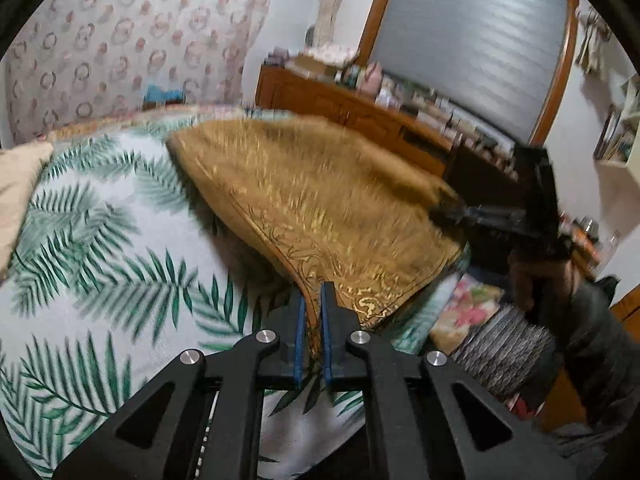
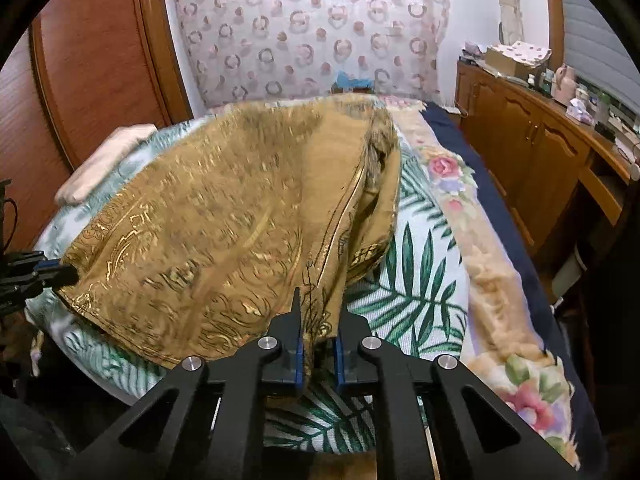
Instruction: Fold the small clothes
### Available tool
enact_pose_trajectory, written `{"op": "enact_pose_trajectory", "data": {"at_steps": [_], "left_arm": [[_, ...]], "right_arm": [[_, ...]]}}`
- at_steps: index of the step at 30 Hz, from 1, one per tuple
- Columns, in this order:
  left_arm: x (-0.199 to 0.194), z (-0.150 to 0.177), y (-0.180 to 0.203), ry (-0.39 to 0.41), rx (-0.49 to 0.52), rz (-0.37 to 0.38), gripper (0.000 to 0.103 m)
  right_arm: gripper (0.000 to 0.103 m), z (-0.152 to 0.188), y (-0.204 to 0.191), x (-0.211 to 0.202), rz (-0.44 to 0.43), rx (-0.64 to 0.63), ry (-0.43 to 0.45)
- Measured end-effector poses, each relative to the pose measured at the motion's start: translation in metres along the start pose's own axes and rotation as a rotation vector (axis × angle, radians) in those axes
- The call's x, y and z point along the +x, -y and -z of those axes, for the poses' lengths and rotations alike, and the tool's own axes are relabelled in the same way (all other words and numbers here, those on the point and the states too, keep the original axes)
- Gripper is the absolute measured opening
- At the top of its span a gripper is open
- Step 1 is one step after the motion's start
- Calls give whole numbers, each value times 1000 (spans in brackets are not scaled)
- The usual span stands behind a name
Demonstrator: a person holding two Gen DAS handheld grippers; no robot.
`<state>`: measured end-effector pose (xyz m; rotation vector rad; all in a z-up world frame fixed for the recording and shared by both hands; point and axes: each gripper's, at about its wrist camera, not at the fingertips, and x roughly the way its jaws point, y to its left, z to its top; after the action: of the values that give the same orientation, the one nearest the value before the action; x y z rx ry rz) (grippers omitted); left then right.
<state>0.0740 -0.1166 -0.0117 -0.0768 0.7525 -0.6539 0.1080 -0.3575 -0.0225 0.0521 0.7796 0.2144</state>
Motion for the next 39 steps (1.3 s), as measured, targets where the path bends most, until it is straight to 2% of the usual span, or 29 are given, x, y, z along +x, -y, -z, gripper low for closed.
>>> {"op": "enact_pose_trajectory", "data": {"at_steps": [7, 17, 25, 35, 39], "left_arm": [[-19, -31, -5, 86, -4, 19, 8], [-5, -97, -26, 162, 5, -5, 8], [35, -147, -67, 161, -41, -53, 8], [89, -169, -113, 96, -88, -117, 8], [106, -170, -124, 67, -89, -136, 8]], "right_arm": [[10, -23, 9, -33, -106, 60, 120], [10, -56, 20, -24, -154, 80, 194], [10, -93, 23, 27, -125, 68, 173], [10, -133, 26, 88, -117, 76, 114], [16, -143, 32, 100, -121, 111, 81]]}}
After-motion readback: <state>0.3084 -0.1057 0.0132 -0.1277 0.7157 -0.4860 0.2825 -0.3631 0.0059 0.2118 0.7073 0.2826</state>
